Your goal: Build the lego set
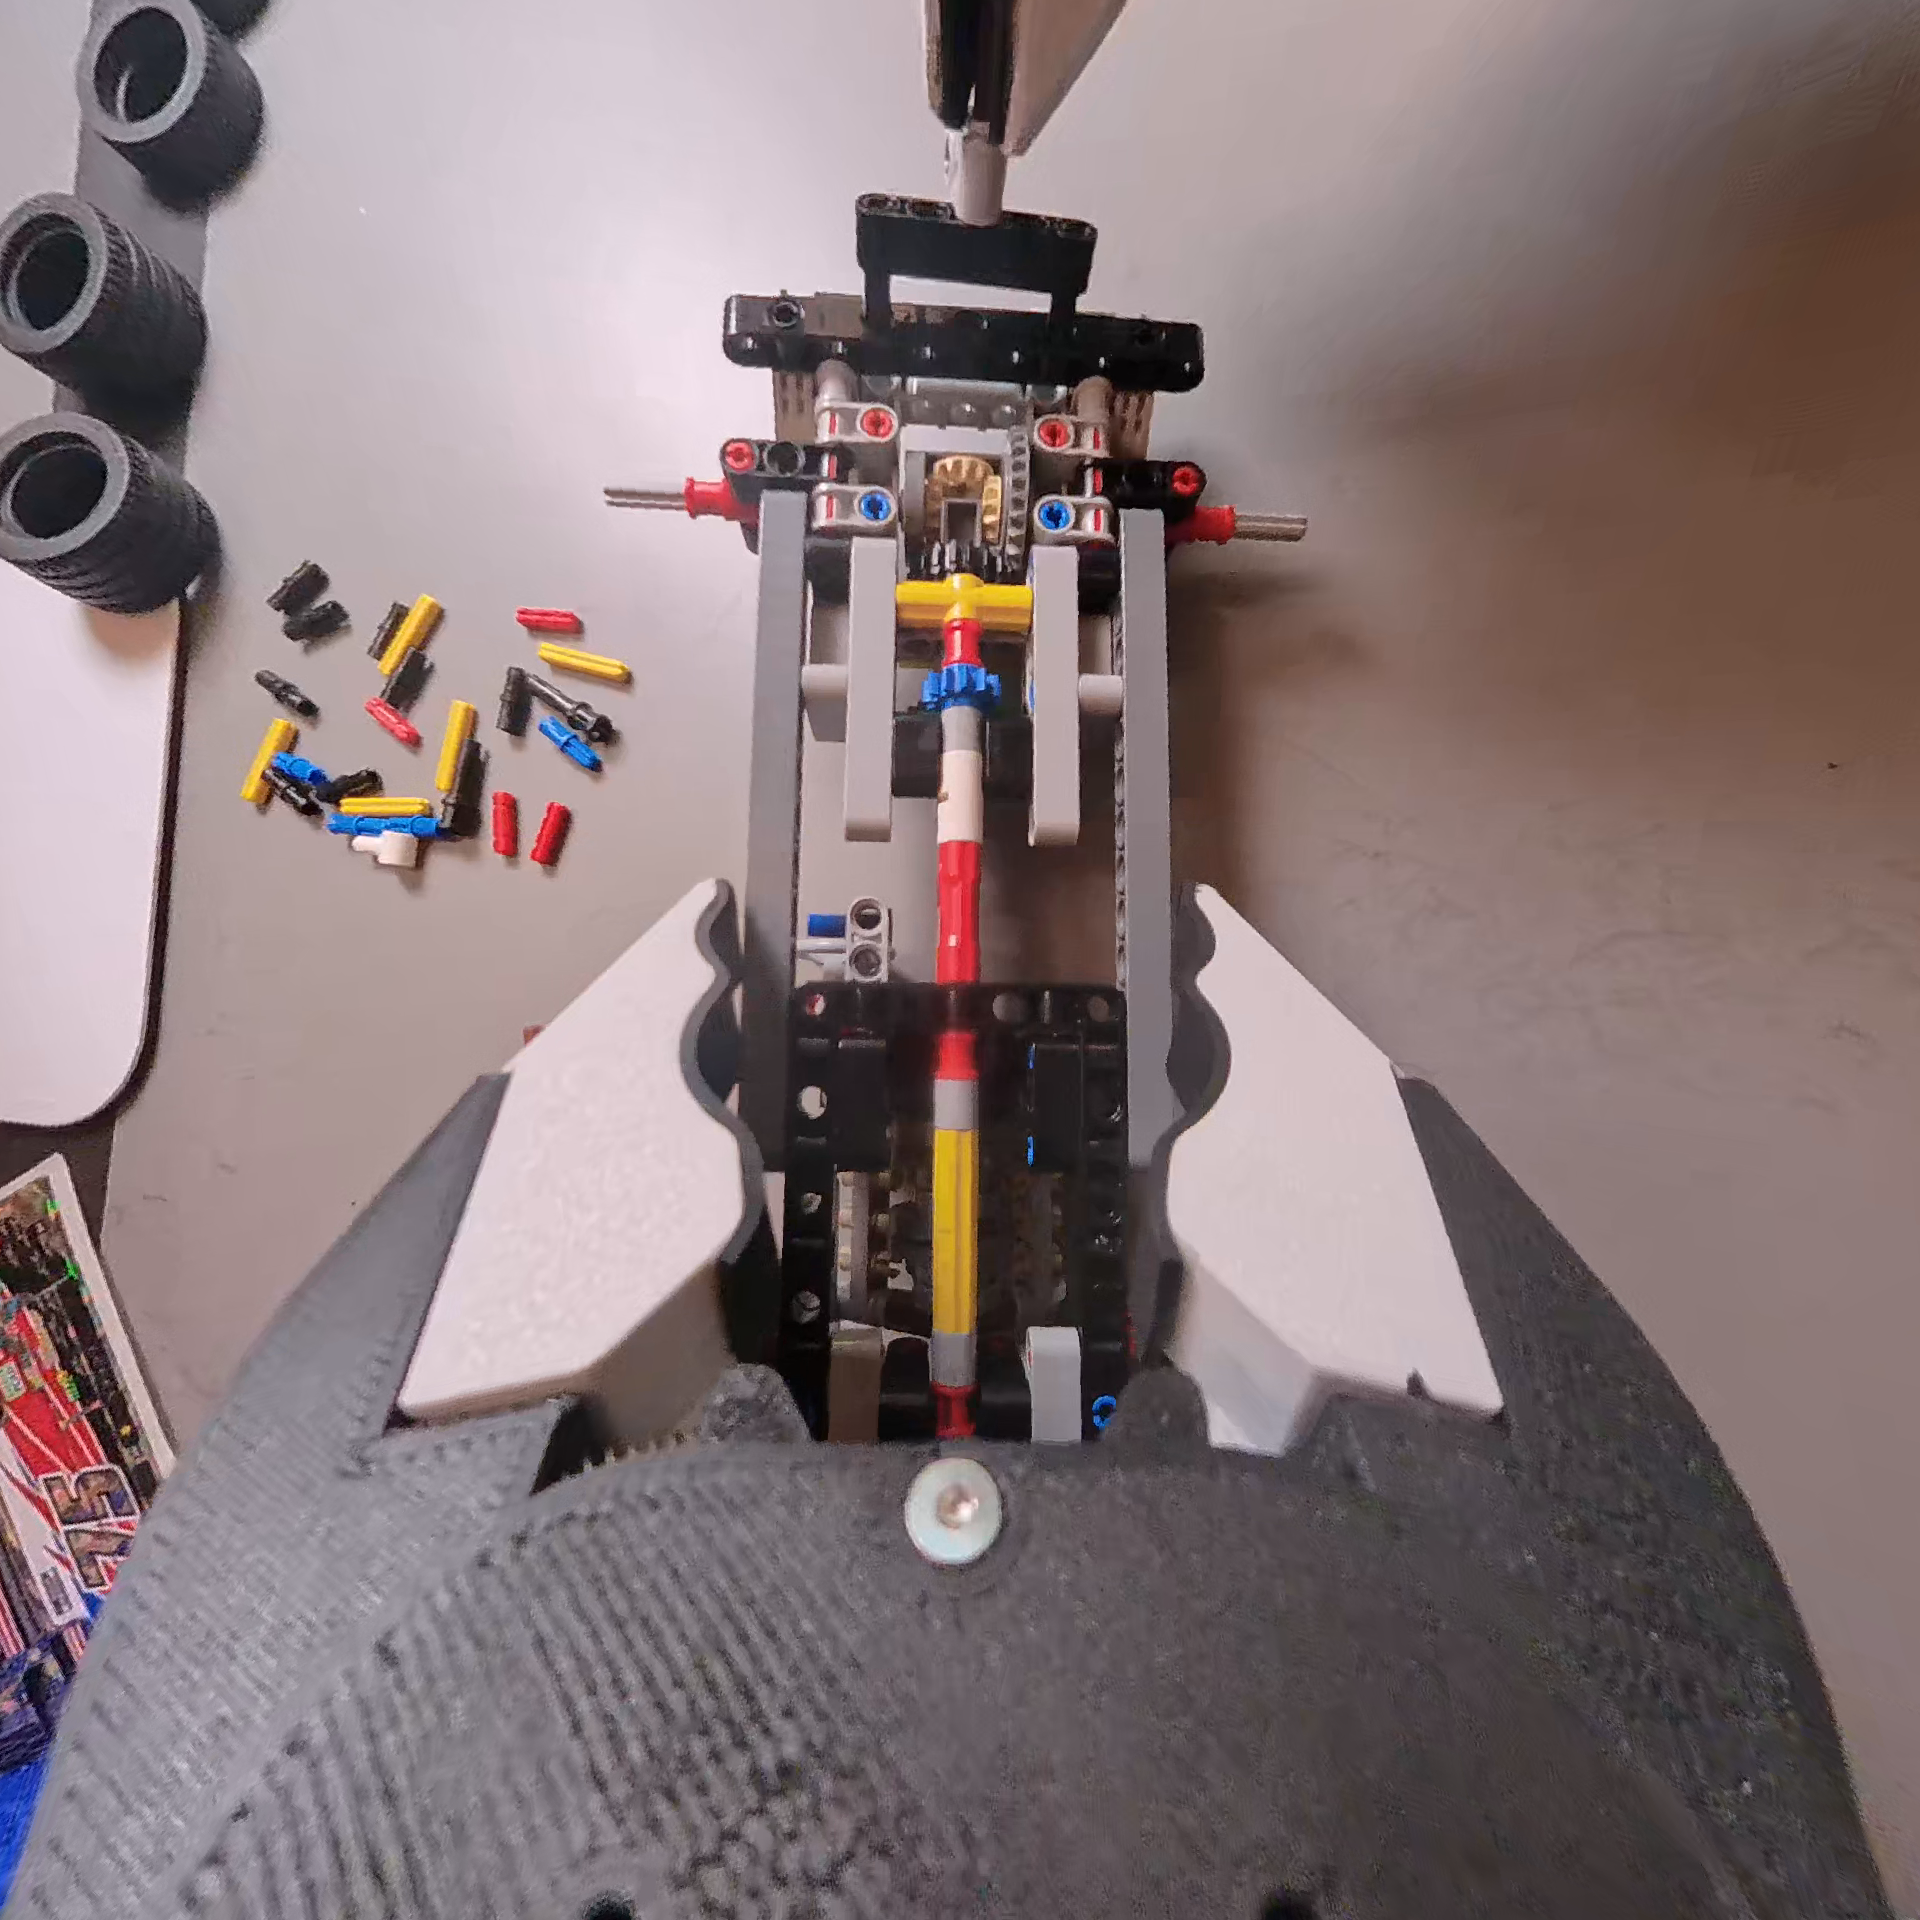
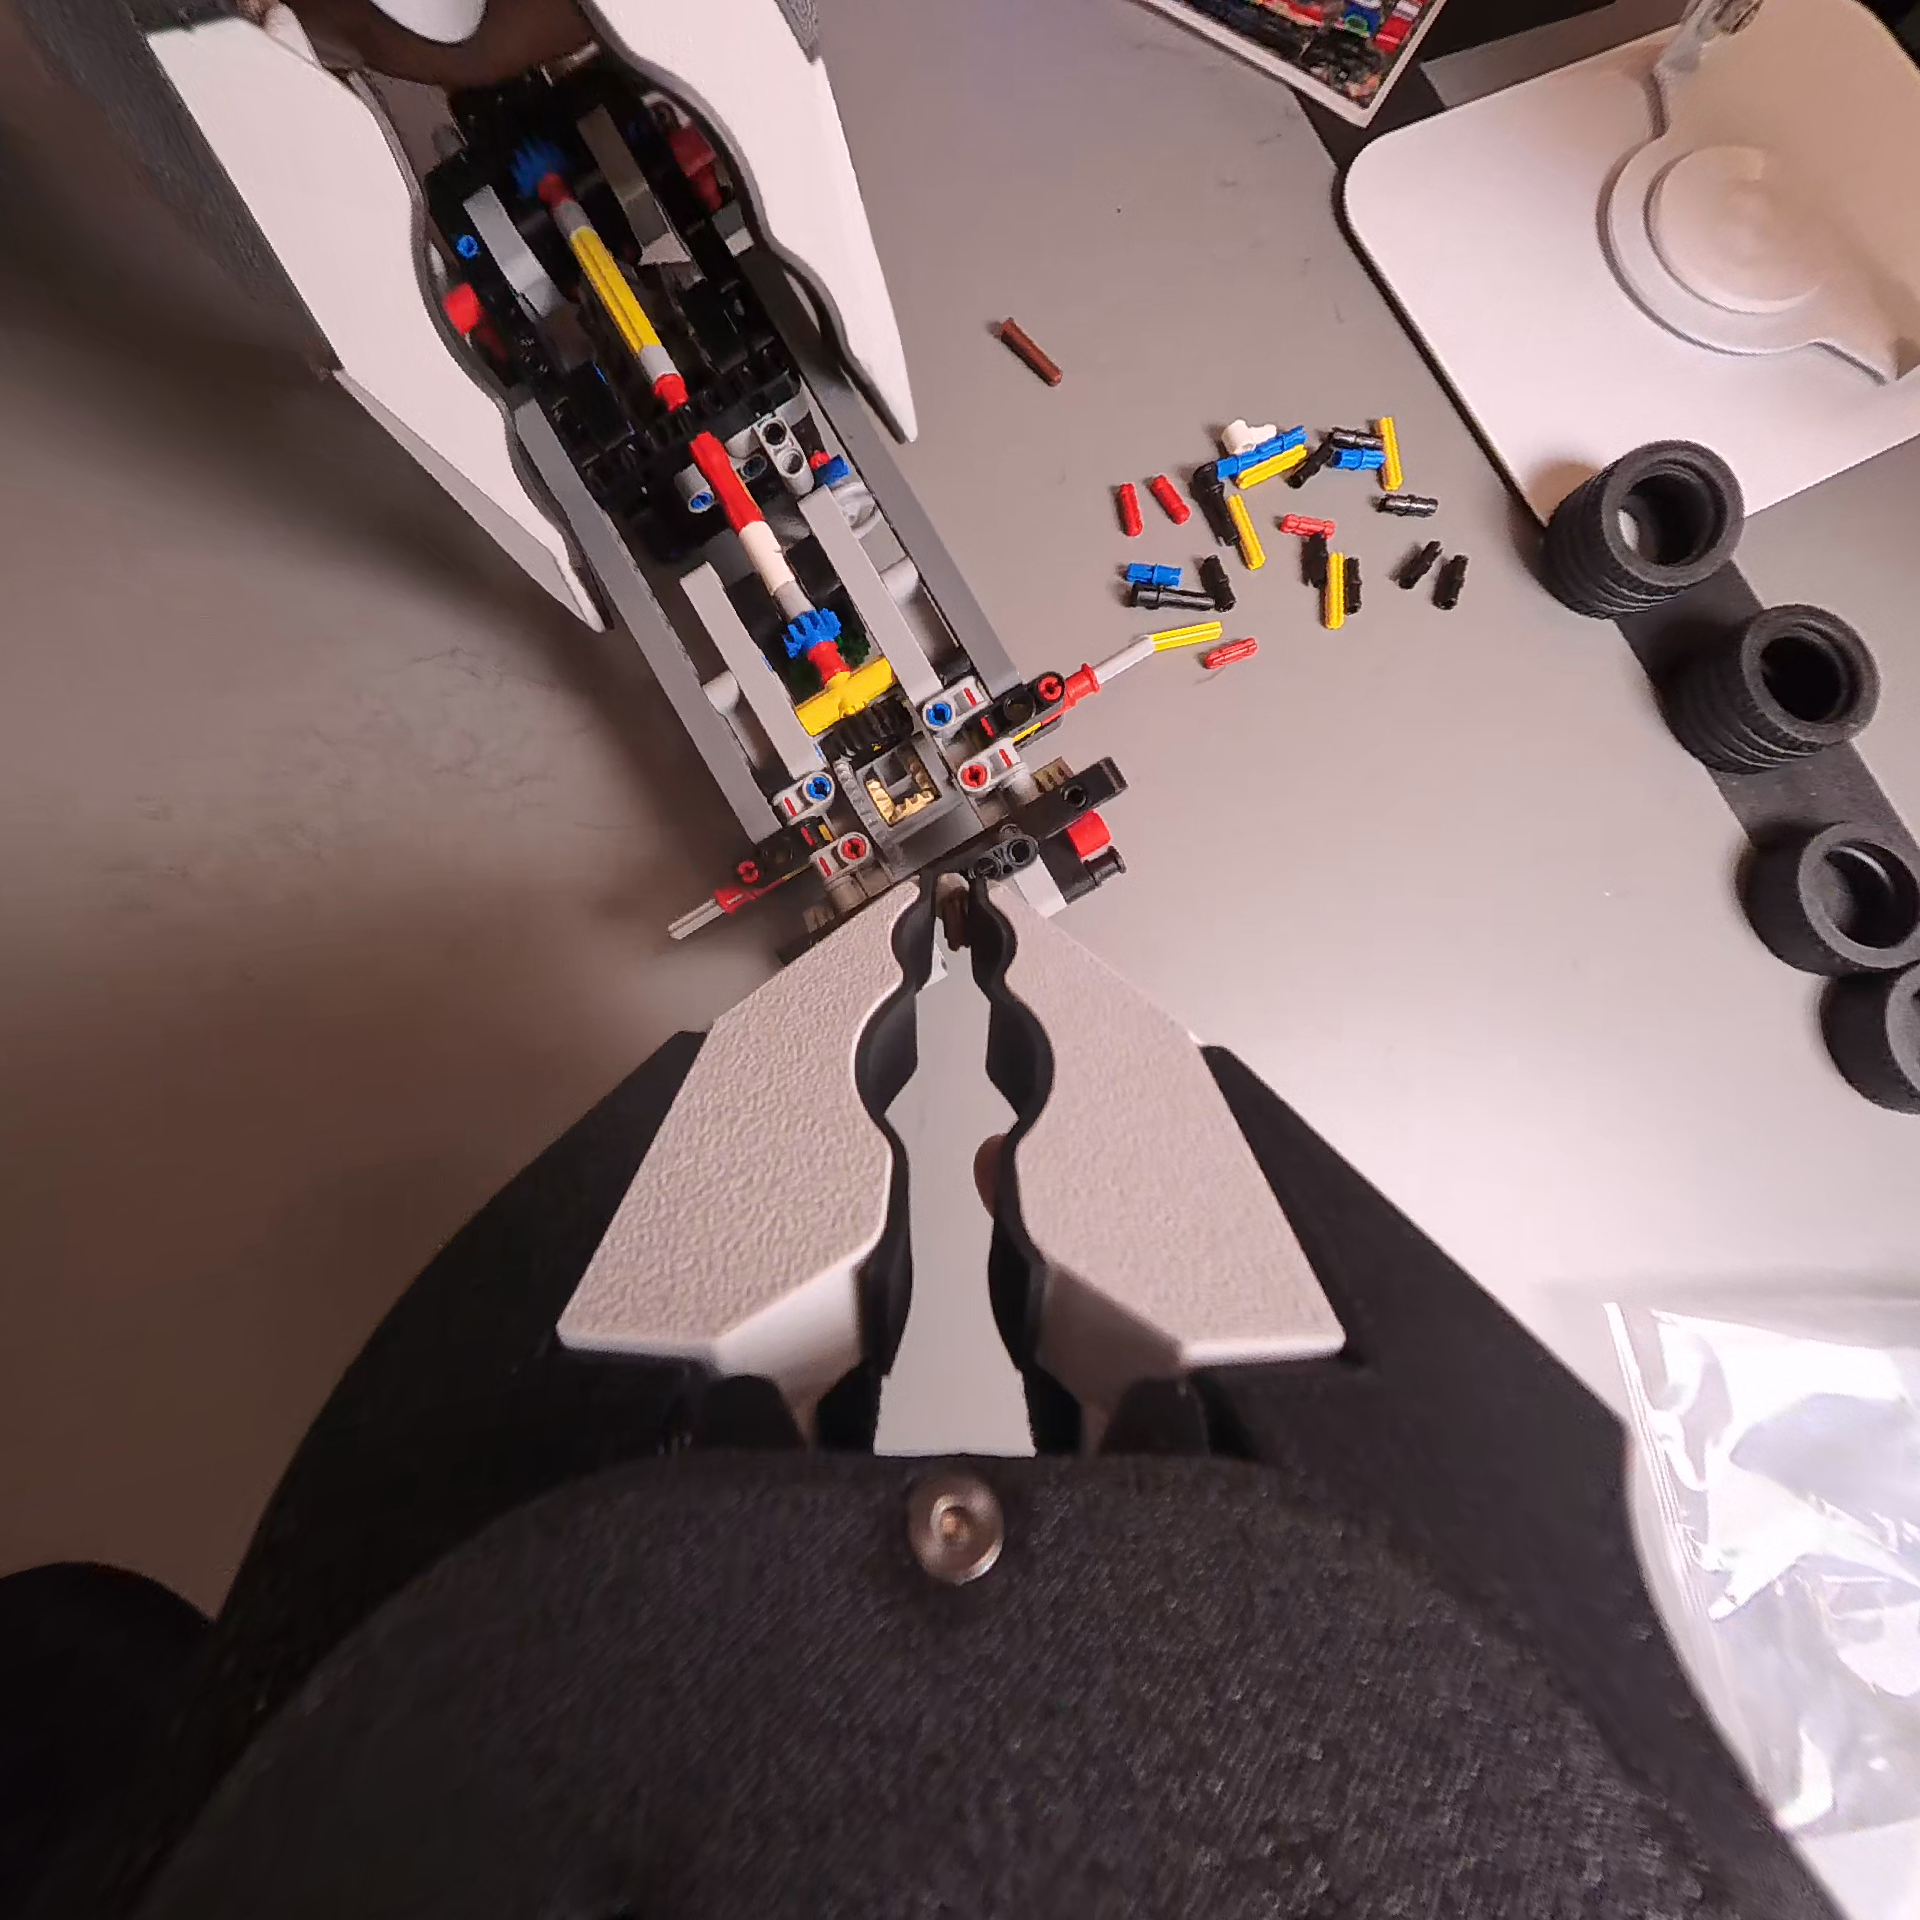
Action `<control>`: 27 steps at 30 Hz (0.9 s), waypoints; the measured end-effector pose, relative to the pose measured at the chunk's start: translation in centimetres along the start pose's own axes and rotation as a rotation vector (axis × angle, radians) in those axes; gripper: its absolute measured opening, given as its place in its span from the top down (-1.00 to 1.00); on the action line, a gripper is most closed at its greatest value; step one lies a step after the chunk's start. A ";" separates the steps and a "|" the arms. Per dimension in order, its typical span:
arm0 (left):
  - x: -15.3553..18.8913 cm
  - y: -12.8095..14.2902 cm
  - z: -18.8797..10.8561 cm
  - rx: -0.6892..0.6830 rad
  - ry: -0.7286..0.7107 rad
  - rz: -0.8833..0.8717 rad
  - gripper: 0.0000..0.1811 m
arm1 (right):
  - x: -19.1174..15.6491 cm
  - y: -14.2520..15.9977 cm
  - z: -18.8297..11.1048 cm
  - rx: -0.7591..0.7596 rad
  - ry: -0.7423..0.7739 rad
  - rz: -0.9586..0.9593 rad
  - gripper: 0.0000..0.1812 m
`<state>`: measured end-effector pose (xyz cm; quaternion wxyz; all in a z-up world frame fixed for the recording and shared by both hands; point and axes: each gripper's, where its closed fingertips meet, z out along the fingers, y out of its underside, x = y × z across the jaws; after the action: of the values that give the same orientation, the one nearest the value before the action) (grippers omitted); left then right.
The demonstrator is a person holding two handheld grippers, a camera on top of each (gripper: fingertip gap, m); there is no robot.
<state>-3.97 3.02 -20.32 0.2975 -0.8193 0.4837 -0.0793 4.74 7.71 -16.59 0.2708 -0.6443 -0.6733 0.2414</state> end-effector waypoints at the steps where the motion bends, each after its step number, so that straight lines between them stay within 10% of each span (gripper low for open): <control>1: 0.0 0.0 0.0 -0.004 0.001 0.008 0.09 | 0.0 0.0 0.0 -0.021 0.001 -0.006 0.97; 27: 0.3 -0.2 -0.1 -0.042 -0.030 0.035 0.10 | -0.2 0.4 1.3 -0.198 -0.001 -0.041 0.98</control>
<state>-3.72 2.79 -20.19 0.2889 -0.8179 0.4949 -0.0520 4.12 7.56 -17.83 0.2104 -0.6540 -0.7069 0.1682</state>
